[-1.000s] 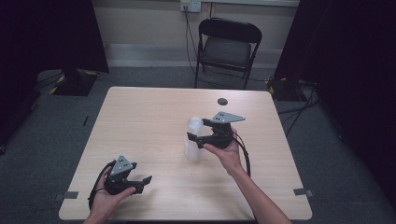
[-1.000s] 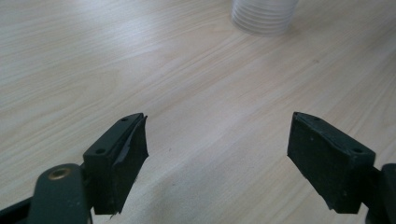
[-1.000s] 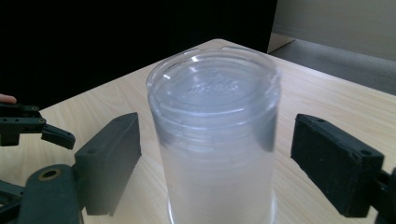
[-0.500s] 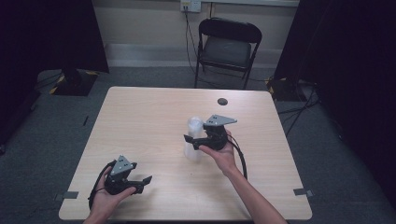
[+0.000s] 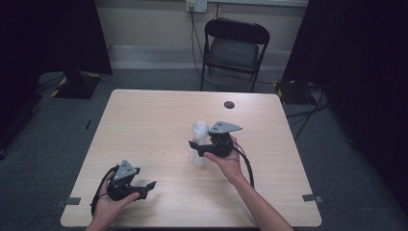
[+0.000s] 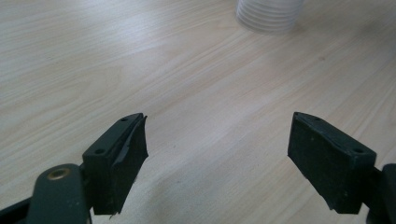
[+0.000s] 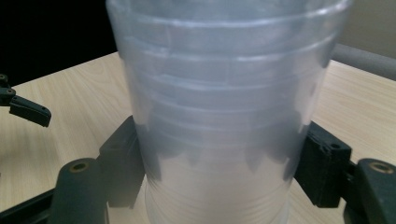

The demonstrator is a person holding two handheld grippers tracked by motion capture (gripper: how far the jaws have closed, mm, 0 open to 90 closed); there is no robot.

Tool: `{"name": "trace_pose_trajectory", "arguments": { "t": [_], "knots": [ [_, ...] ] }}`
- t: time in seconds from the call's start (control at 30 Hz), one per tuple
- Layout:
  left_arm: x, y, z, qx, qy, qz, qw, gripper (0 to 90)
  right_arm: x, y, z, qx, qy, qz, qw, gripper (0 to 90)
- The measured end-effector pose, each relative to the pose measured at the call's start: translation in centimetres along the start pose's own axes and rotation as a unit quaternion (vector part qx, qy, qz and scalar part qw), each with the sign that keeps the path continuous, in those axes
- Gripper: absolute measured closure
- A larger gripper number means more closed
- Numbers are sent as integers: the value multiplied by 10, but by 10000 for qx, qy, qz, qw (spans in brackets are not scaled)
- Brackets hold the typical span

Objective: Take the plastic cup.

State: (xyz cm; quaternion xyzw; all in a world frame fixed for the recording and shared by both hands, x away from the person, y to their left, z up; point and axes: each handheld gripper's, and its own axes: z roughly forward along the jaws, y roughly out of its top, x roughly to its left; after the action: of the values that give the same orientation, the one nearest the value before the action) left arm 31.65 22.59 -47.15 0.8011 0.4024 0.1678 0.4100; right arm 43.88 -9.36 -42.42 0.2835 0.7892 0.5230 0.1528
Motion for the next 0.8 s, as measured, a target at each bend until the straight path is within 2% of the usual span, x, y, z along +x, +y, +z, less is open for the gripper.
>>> {"name": "trace_pose_trajectory", "arguments": {
  "t": [0.5,0.67,0.8],
  "knots": [
    [1,0,0,15,0,5,10000,196,1,4,-3,-147,-60,-96,9998,305],
    [1,0,0,13,-1,12,10000,196,0,6,-5,-209,-31,-40,9998,307],
    [1,0,0,14,5,11,10000,196,1,9,-6,-284,-22,-115,9995,309]
  ]
}}
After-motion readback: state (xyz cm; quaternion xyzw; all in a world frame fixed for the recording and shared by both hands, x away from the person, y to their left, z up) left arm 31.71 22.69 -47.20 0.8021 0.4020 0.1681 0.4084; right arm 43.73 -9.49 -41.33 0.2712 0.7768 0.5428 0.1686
